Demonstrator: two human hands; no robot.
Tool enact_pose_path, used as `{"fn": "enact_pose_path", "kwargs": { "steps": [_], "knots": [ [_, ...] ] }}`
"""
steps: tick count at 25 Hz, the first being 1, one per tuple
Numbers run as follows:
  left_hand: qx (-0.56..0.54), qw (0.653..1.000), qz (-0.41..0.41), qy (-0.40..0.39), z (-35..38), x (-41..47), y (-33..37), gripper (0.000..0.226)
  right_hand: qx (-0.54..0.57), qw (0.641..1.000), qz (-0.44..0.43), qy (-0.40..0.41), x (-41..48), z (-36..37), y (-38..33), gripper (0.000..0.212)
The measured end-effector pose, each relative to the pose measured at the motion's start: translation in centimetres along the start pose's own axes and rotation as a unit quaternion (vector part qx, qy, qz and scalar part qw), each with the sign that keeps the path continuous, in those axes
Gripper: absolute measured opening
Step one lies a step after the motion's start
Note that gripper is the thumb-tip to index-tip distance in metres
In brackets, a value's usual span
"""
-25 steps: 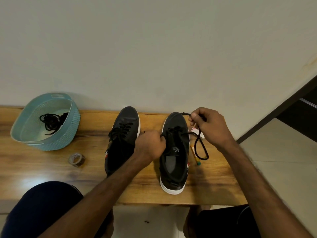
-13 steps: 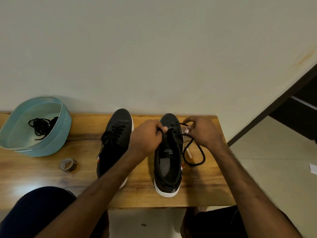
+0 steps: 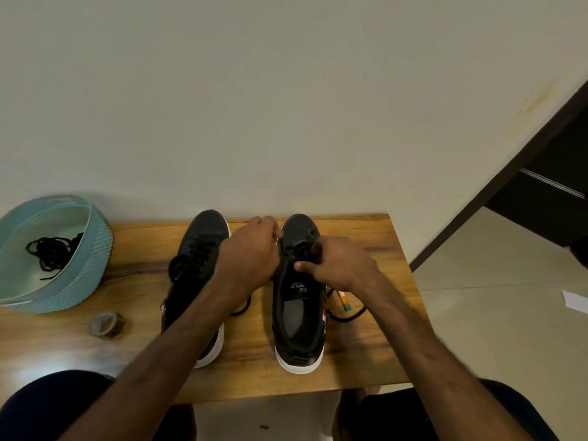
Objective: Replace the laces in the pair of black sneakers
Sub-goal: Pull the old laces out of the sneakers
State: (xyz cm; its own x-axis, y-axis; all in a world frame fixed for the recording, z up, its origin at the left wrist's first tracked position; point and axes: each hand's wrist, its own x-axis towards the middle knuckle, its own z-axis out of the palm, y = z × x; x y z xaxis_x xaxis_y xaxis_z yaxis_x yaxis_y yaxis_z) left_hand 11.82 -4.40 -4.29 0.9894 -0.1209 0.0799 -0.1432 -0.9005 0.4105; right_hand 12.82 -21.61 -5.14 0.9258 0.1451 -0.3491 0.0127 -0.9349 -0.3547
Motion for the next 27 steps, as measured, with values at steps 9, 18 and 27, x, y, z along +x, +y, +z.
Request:
{"fn": "enact_pose_path", "kwargs": {
  "steps": [9,18,27],
  "knots": [
    [0.017,0.986,0.125,-0.11,1.7,3.6,-1.3,0.021,0.093,0.996,0.016,-0.003,0.4,-1.1,1.9,0.028],
    [-0.079,0.968,0.161,-0.174,2.9,3.9,-0.8,0.017,0.15,0.988,0.046,0.003,1.3,-0.6,2.7,0.036],
    [0.078,0.973,0.163,-0.147,3.1,3.8,0.8,0.015,0.192,0.98,0.061,0.008,1.1,-0.2,2.6,0.027]
  ]
}}
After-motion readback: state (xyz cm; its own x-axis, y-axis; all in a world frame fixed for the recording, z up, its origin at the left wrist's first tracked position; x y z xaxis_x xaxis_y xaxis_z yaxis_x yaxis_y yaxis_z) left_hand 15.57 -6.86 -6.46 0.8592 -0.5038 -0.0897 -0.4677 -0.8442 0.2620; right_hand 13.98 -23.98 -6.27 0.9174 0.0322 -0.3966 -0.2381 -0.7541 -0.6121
